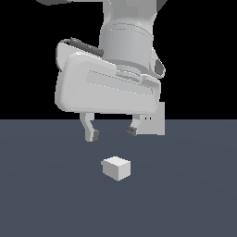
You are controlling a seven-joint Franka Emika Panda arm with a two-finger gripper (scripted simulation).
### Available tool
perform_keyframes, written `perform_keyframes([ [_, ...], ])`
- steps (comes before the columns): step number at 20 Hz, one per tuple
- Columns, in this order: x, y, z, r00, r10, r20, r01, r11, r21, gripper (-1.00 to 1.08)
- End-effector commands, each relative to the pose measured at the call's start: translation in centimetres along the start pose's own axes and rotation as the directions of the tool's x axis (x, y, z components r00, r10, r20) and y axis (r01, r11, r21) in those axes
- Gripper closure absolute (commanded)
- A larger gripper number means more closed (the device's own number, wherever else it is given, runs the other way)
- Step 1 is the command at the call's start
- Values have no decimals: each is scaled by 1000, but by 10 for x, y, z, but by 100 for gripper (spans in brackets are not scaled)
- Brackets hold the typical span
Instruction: Plug the charger into the wall socket.
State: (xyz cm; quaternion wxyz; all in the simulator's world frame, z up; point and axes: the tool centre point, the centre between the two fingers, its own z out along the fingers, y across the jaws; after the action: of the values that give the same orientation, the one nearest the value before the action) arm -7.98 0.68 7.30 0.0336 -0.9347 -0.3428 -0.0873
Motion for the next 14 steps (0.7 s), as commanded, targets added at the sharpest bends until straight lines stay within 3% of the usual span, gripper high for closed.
perform_keyframes([
  [1, -4, -1, 4, 1000, -26, -5, 26, 1000, 3, -92],
  [14, -9, -2, 10, 998, -58, -10, 58, 998, 8, -92],
])
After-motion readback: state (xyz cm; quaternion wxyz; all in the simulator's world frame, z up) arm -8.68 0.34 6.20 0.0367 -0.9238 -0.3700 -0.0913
